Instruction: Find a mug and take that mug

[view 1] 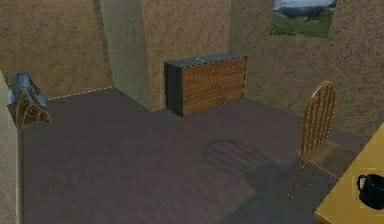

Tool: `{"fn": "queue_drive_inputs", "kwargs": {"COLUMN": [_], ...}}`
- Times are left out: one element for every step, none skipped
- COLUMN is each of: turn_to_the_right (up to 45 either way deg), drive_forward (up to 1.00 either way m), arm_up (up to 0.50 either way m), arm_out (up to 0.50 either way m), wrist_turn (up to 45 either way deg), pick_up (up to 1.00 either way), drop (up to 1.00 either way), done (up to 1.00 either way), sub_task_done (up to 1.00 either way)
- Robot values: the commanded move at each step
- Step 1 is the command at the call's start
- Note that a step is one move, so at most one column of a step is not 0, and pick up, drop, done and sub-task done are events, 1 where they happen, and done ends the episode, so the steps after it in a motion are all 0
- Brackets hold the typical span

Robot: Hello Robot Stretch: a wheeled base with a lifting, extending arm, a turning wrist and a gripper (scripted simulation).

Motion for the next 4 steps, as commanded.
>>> {"fn": "queue_drive_inputs", "kwargs": {"turn_to_the_right": [3.0, 0.0, 0.0, 0.0], "drive_forward": [0.00, 0.65, 0.00, 0.00], "arm_up": [0.00, 0.00, 0.50, 0.36], "arm_out": [0.00, 0.00, 0.00, 0.00], "wrist_turn": [0.0, 0.0, 0.0, 0.0], "pick_up": [0.00, 0.00, 0.00, 0.00], "drop": [0.00, 0.00, 0.00, 0.00], "done": [0.00, 0.00, 0.00, 0.00], "sub_task_done": [0.00, 0.00, 0.00, 0.00]}}
